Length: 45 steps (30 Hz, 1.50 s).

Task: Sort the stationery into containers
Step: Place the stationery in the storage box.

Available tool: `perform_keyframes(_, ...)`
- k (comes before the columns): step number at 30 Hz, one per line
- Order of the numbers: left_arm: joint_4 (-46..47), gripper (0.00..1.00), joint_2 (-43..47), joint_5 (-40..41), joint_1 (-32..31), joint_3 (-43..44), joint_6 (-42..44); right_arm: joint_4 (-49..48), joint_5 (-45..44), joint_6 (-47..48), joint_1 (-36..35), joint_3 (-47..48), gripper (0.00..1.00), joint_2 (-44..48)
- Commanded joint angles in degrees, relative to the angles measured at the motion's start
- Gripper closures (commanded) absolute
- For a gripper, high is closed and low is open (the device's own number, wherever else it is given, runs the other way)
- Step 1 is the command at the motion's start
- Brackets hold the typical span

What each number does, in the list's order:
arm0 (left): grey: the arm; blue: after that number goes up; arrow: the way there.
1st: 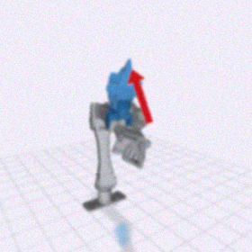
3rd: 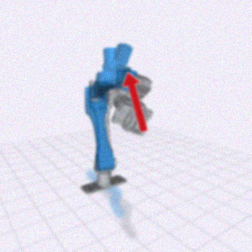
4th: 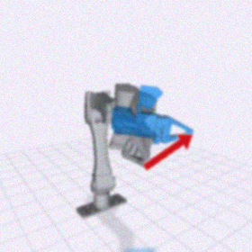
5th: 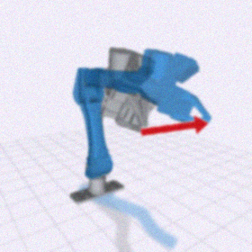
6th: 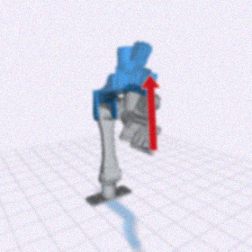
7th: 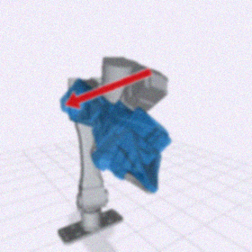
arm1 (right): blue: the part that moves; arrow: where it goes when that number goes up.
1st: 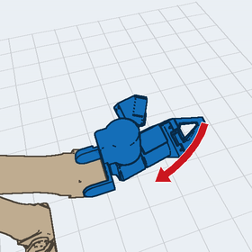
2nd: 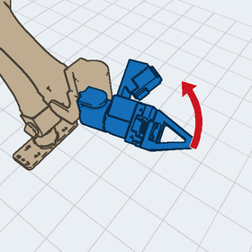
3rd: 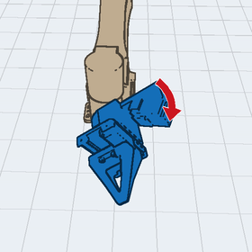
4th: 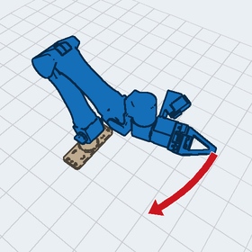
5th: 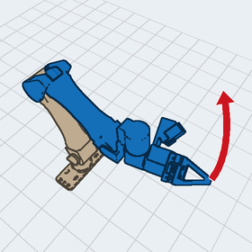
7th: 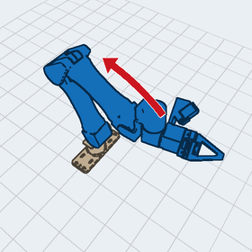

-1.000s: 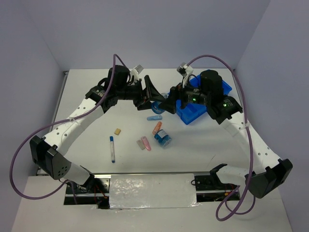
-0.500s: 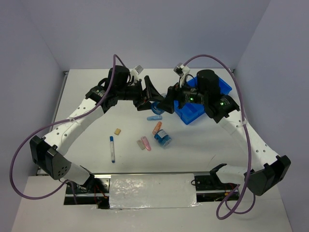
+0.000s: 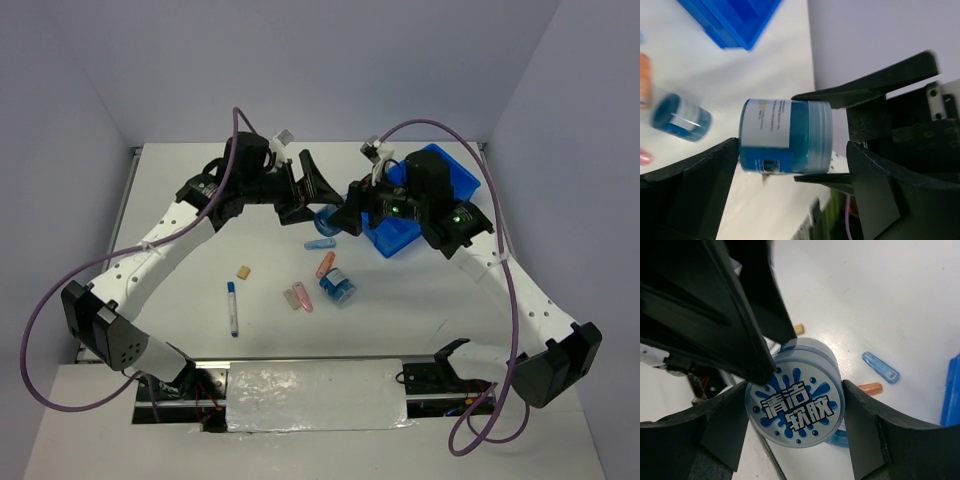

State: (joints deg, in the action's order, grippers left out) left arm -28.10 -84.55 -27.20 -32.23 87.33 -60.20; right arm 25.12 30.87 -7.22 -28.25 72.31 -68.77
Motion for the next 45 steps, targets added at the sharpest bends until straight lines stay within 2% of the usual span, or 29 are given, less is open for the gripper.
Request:
perform_keyframes(1,-5.4,0.01,0.1,12.2,0.4,9.5,5.4,-2.8,-6.9,0.0,-0.1,-1.4,1.00,1.4)
perform_keyframes(2,-14.9,0.01,-2.1,22.3,0.8,14.5,5.8,-2.6,-13.7,-0.2,-0.1,-1.7,1.00,1.1)
perform_keyframes(4,-23.6,0.01,-4.1,32.2,2.8,18.1,4.9,-3.7,-20.1,-2.7,0.6,-3.6,1.00,0.4)
perform_keyframes(5,-29.2,0.01,-5.2,40.8,3.5,18.7,4.3,-4.2,-28.2,-4.1,0.8,-3.9,1.00,0.2)
perform_keyframes(7,-32.7,0.01,-4.8,46.9,6.3,17.1,3.2,-5.7,-37.3,-8.4,1.3,-3.7,1.00,-1.6)
perform_keyframes(8,-33.1,0.01,-2.7,49.8,8.0,13.6,3.1,-5.9,-45.8,-10.5,1.7,-2.2,1.00,-4.1)
perform_keyframes(10,-29.4,0.01,2.6,48.8,9.4,6.6,4.6,-5.3,-49.1,-11.4,3.1,0.5,1.00,-7.8)
perform_keyframes(14,-23.8,0.01,8.9,44.5,10.0,0.0,8.9,-4.4,-52.5,-10.5,5.0,7.1,1.00,-19.1)
perform_keyframes(19,-19.2,0.01,13.6,37.5,10.0,-5.5,16.0,-1.4,-53.6,-10.3,6.2,15.1,1.00,-28.5)
perform_keyframes(22,-17.4,0.01,17.0,33.3,10.0,-8.6,18.5,-1.2,-52.8,-10.4,6.6,17.9,0.96,-32.4)
perform_keyframes(25,-18.8,0.01,19.1,33.4,10.0,-9.5,19.6,0.0,-52.7,-11.1,6.5,19.9,0.95,-34.9)
perform_keyframes(27,-19.9,0.01,20.1,34.1,10.0,-9.9,20.5,-0.4,-52.4,-11.6,6.7,19.4,0.89,-35.5)
perform_keyframes(28,-20.2,0.01,20.8,34.3,10.0,-10.3,20.7,-0.7,-52.2,-11.6,6.7,19.1,0.76,-35.6)
perform_keyframes(29,-20.9,0.01,21.2,34.8,10.0,-10.5,21.1,-0.7,-52.5,-11.8,6.6,18.8,0.71,-35.8)
perform_keyframes(38,-20.8,0.01,21.1,33.7,10.0,-12.1,22.1,-0.6,-50.3,-14.7,6.9,15.5,0.68,-36.0)
perform_keyframes(43,-20.2,0.01,19.0,32.5,10.0,-11.2,23.2,0.1,-50.1,-15.3,6.9,15.6,0.55,-36.1)
perform_keyframes(44,-20.2,0.01,18.7,32.4,10.0,-11.2,23.3,0.4,-50.1,-15.2,6.9,15.8,0.51,-36.1)
perform_keyframes(45,-20.1,0.01,18.1,32.0,10.0,-11.0,23.6,0.5,-49.6,-15.2,7.2,15.8,0.43,-36.2)
